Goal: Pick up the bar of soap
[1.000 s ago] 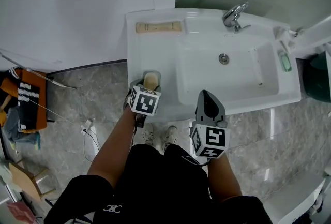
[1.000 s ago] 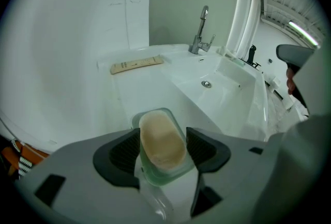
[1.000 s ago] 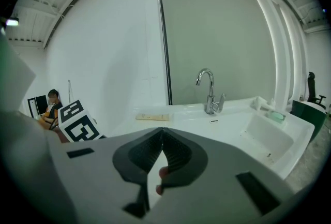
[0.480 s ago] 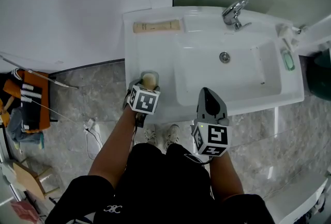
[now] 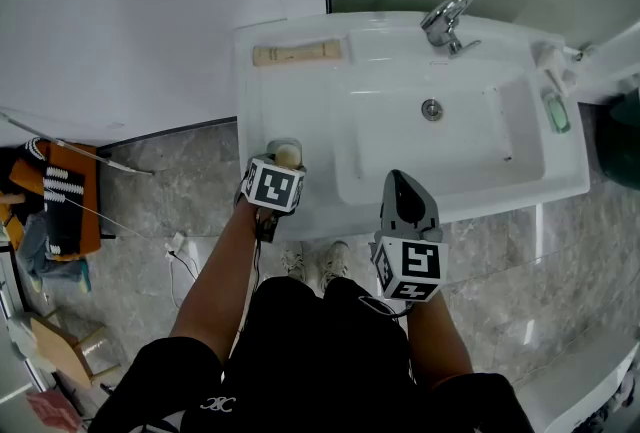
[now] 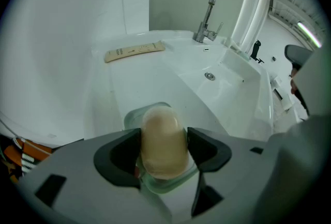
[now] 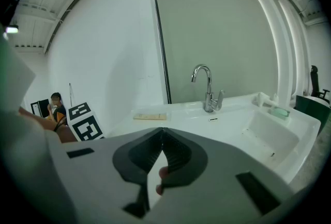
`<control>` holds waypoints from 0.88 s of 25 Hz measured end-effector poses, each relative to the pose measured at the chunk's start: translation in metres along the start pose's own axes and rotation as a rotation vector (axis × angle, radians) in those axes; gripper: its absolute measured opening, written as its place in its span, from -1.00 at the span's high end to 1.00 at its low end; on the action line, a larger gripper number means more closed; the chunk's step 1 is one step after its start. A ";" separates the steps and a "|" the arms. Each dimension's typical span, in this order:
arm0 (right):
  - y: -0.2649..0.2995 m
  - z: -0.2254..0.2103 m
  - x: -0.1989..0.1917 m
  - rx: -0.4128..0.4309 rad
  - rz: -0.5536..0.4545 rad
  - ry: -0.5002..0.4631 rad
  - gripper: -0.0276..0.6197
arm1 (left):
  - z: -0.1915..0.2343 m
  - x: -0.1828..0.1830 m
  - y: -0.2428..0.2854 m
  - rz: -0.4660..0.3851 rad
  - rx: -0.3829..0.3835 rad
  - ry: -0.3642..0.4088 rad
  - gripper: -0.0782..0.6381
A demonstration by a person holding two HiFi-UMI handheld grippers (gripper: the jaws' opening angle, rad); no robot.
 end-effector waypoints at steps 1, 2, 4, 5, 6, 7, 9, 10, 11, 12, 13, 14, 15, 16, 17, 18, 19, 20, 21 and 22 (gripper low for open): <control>0.000 0.000 0.000 0.001 0.000 0.000 0.90 | 0.000 0.001 0.000 0.009 -0.012 -0.007 -0.02; 0.000 0.000 0.000 0.003 -0.001 0.000 0.90 | 0.000 0.002 -0.001 0.017 -0.023 -0.007 -0.02; 0.000 0.000 0.000 0.005 -0.001 0.001 0.90 | 0.000 0.003 0.000 0.030 -0.041 0.003 -0.02; 0.000 0.000 0.000 0.006 0.000 0.002 0.90 | 0.000 0.003 0.000 0.035 -0.046 0.008 -0.02; 0.000 0.000 0.000 0.006 0.000 0.003 0.90 | 0.000 0.004 -0.001 0.039 -0.049 0.011 -0.02; 0.000 -0.001 0.000 0.006 0.000 0.003 0.90 | 0.000 0.004 -0.001 0.044 -0.050 0.011 -0.02; 0.000 -0.001 -0.001 0.007 0.002 0.005 0.90 | 0.000 0.004 -0.001 0.053 -0.050 0.007 -0.02; 0.000 -0.002 -0.001 0.007 0.004 0.006 0.90 | 0.000 0.005 0.000 0.060 -0.051 0.004 -0.02; -0.001 -0.002 -0.002 0.006 0.005 0.006 0.90 | 0.000 0.005 0.000 0.067 -0.052 0.002 -0.02; -0.001 -0.002 -0.002 0.006 0.006 0.007 0.90 | 0.000 0.005 0.000 0.075 -0.053 0.001 -0.02; -0.001 -0.002 -0.003 0.006 0.006 0.007 0.90 | 0.000 0.005 0.000 0.082 -0.054 0.001 -0.02; -0.002 -0.002 -0.003 0.006 0.007 0.006 0.90 | 0.000 0.005 0.000 0.085 -0.055 0.001 -0.02; -0.002 -0.002 -0.004 0.007 0.008 0.005 0.90 | 0.000 0.004 0.000 0.085 -0.055 0.002 -0.02; -0.003 -0.002 -0.004 0.007 0.009 0.003 0.90 | 0.000 0.004 0.000 0.082 -0.056 0.004 -0.02; -0.003 -0.002 -0.004 0.007 0.007 0.001 0.90 | 0.000 0.004 0.000 0.076 -0.057 0.006 -0.02; -0.004 -0.002 -0.004 0.007 0.005 -0.001 0.90 | 0.000 0.005 0.000 0.067 -0.057 0.009 -0.02; -0.004 -0.001 -0.003 0.007 0.001 -0.002 0.90 | 0.001 0.005 -0.001 0.056 -0.056 0.012 -0.02; -0.004 -0.001 -0.003 0.007 -0.002 -0.003 0.90 | 0.001 0.005 -0.001 0.044 -0.053 0.015 -0.02; -0.005 -0.001 -0.002 0.007 -0.004 -0.003 0.90 | 0.001 0.005 -0.001 0.031 -0.048 0.016 -0.02; -0.006 -0.001 -0.001 0.006 -0.007 -0.003 0.90 | 0.001 0.004 -0.002 0.019 -0.042 0.017 -0.02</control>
Point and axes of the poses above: the fingertips, and each gripper's own axes: y forward along the fingers, z to its left, x out of its top, the point moved 1 cm from there along -y, backward along the fingers, and after that the axes turned 10 degrees about -x, right-handed, at the moved point
